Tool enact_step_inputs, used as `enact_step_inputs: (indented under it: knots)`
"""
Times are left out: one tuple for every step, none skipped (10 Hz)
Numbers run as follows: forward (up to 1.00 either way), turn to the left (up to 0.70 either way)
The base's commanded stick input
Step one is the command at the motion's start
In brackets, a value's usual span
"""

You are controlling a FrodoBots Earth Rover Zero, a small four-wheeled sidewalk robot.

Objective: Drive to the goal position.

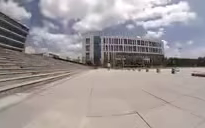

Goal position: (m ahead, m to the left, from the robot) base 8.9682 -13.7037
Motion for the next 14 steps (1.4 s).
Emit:
enact_step_inputs:
  knots:
    - [0.70, 0.00]
    - [0.70, 0.00]
    - [0.70, 0.00]
    - [0.70, 0.00]
    - [0.70, 0.00]
    - [0.70, 0.00]
    - [0.70, 0.00]
    - [0.70, 0.00]
    - [0.70, 0.00]
    - [0.70, 0.00]
    - [0.70, 0.00]
    - [0.70, 0.00]
    - [0.70, 0.00]
    - [0.70, 0.00]
